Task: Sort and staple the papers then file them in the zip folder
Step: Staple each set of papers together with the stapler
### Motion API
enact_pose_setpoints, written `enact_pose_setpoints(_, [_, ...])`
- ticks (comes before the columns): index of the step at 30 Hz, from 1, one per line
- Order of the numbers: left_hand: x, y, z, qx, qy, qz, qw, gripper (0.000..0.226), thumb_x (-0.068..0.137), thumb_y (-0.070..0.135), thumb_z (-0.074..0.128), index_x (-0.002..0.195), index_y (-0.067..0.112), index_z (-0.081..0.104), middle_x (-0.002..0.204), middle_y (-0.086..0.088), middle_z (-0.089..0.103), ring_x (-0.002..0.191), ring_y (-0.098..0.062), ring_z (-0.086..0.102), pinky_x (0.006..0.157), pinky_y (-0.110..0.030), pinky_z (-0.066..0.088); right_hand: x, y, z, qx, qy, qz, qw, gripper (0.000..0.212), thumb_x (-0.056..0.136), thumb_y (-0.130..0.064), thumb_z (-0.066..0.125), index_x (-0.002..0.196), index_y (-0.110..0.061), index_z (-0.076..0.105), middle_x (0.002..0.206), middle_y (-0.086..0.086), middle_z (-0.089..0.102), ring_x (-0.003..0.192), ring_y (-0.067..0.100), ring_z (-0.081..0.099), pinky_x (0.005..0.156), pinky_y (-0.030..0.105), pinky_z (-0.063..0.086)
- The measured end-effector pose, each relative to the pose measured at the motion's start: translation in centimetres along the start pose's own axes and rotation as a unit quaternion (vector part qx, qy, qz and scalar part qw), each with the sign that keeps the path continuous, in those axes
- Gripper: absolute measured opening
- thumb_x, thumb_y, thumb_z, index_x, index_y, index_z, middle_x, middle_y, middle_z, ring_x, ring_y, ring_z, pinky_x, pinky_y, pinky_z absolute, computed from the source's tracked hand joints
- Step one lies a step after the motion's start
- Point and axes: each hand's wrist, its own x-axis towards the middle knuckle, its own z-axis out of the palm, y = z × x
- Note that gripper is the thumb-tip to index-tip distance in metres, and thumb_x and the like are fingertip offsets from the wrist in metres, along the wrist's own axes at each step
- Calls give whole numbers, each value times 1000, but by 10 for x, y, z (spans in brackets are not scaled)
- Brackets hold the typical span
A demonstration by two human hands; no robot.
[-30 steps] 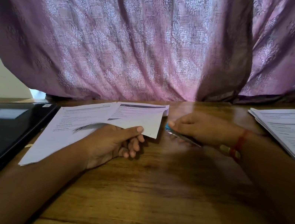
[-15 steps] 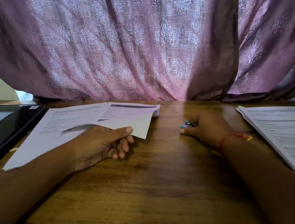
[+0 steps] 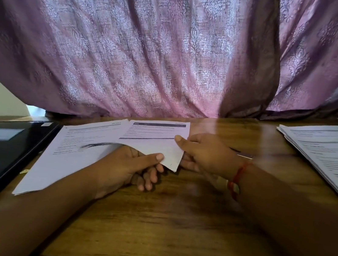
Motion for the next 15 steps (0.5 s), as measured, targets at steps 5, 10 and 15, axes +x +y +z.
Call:
enact_pose_setpoints(5, [3, 6, -5, -77, 2, -6, 997, 53, 86, 48, 55, 111, 3, 67, 80, -16, 69, 64, -19, 68, 50, -22, 53, 3, 2, -4, 86, 60, 13, 994, 14, 90, 2, 64, 81, -7, 63, 75, 5, 72, 63, 10, 70, 52, 22, 56])
enact_pose_setpoints(10, [8, 18, -25, -245, 85, -2, 966, 79, 83, 71, 43, 131, 11, 60, 119, -17, 73, 105, -33, 72, 79, -39, 63, 7, 2, -12, 67, 76, 27, 994, 8, 91, 3, 62, 92, -4, 65, 69, 4, 69, 51, 7, 67, 46, 19, 50])
enact_pose_setpoints(15, [9, 18, -47, -333, 139, 19, 932, 81, 95, 74, 27, 129, 7, 57, 125, -22, 69, 115, -37, 68, 93, -59, 54, 9, 7, -11, 39, 50, 26, 998, 24, 90, 3, 62, 115, 2, 63, 104, 15, 72, 78, 17, 71, 53, 21, 54])
